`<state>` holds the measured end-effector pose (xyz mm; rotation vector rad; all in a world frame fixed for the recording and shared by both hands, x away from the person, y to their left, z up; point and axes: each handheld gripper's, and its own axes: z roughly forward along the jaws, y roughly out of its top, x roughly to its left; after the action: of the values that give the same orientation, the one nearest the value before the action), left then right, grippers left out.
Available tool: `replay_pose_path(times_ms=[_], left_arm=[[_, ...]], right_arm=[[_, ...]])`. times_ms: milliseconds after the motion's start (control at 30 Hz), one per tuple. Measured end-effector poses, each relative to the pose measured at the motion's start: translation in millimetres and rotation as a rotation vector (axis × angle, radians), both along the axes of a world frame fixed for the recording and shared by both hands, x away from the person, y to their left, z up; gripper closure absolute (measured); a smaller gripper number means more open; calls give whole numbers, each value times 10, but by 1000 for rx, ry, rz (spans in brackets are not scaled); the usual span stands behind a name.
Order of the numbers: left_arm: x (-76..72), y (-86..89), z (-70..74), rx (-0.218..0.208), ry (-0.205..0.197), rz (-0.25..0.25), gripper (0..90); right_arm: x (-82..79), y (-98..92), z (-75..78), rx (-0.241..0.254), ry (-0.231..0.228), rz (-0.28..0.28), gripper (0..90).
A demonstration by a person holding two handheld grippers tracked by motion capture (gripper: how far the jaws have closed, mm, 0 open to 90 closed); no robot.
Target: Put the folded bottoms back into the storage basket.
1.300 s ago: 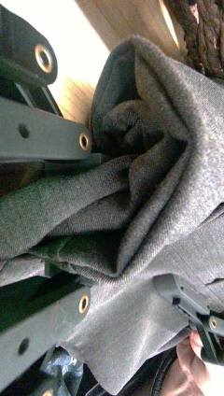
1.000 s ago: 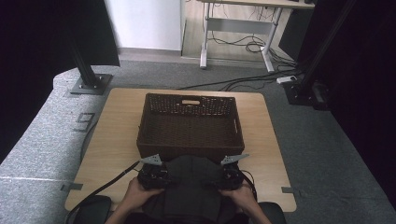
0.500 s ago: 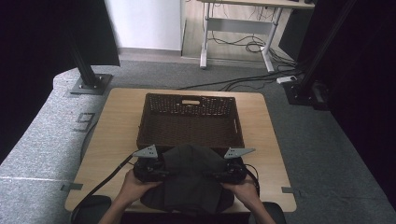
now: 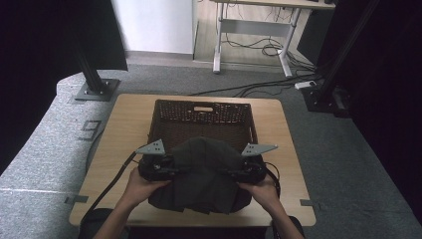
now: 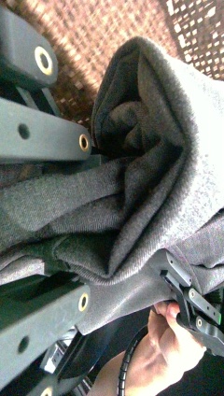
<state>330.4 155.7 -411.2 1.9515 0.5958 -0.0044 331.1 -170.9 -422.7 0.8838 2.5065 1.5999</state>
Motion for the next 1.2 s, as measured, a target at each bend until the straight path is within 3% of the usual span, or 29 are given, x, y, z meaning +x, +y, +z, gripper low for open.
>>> replay_pose_path(times_ms=[400,733,967,1200], left_arm=[[267,1,399,-6,-34,29,631],[591,-4,767,-8,-69,33,631],[865,-9,873,-24,-86,38,631],[1139,22,827,-28,-87,31,631]], right_arm=[[263,24,413,-9,-68,-35,635],[535,39,765,-10,-127,-62,636],[767,65,911,-26,-162,-91,636],[1013,115,927,-52,-178,-116,636]])
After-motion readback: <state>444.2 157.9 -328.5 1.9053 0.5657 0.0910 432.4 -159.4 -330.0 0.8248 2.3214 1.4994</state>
